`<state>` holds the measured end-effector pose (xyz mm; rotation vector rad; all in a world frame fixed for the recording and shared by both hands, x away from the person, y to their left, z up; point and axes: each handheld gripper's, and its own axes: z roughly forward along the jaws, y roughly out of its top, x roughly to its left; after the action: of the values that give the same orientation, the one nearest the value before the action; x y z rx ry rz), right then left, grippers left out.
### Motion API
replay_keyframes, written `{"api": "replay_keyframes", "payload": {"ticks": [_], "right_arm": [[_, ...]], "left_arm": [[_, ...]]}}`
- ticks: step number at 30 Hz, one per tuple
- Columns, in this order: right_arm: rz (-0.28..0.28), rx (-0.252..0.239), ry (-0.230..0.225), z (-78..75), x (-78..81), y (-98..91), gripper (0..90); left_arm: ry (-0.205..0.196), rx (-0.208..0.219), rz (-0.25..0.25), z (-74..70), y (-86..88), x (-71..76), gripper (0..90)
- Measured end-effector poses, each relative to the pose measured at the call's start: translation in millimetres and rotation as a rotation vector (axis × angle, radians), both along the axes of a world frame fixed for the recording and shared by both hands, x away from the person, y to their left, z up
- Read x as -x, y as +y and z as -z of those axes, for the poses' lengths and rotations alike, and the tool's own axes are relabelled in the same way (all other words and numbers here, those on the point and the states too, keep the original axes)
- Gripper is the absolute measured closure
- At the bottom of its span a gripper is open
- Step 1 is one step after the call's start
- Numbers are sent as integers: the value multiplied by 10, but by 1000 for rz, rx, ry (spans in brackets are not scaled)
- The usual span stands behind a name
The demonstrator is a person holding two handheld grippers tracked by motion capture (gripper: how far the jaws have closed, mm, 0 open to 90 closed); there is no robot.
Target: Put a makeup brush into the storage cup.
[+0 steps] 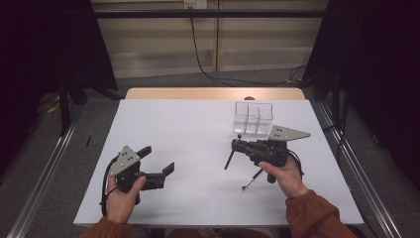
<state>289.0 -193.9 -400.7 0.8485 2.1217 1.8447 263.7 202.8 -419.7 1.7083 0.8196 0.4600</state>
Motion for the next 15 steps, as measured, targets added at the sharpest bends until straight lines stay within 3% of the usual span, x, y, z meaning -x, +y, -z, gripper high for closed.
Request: {"api": "replay_keyframes", "payload": {"ticks": [6, 10, 13, 15], "right_arm": [[19, 3, -8, -22, -29, -52, 839], [31, -2, -15, -60, -48, -100, 839], [42, -2, -19, -86, -61, -138, 838], [45, 0, -22, -97, -69, -150, 839]], "left_arm": [[11, -1, -23, 20, 119, 43, 28], [6, 2, -65, 54, 242, 62, 28], [-3, 6, -59, 75, 269, 53, 27], [-6, 10, -81, 96, 305, 43, 27]]}}
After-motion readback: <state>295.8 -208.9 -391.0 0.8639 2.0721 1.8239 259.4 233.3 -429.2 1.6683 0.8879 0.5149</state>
